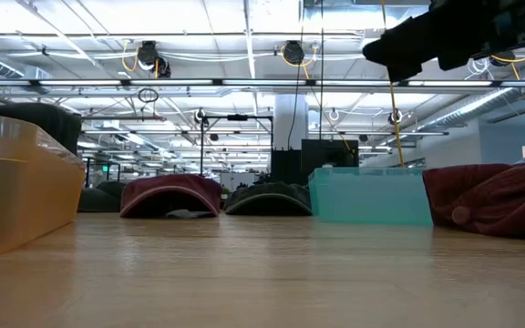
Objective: Pick & Place hat
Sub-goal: Put the bottom black cap into the orange bin
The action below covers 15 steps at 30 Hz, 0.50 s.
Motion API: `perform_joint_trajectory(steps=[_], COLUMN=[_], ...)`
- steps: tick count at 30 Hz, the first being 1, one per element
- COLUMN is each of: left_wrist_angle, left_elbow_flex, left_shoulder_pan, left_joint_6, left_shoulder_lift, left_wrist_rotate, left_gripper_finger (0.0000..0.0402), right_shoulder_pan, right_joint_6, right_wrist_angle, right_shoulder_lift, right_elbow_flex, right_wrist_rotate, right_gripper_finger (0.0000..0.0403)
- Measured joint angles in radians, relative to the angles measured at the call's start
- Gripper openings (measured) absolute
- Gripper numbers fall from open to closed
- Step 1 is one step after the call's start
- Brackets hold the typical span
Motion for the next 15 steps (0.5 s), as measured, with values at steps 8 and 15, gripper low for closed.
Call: perform_joint_trajectory(steps=[8, 15], left_wrist_angle=[-0.057, -0.176], left_elbow_flex=[0.068, 0.254], left_shoulder_pan=[0.018, 0.009], left_joint_6=[0.053, 0.050], left_shoulder_lift=[-0.019, -0.023], left_wrist_rotate=[0.022, 0.041], left_gripper_finger=[0.0131, 0.0131], right_shoulder_pan=[-0.001, -0.041], right_joint_6=[-0.077, -0.120], right_wrist_angle=[0.196, 0.056], right_shoulder_lift=[0.136, 0.334], right_elbow_flex=[0.078, 0.312], right_wrist_rotate=[-0.002, -0.100], right_gripper_finger=[0.0134, 0.0134])
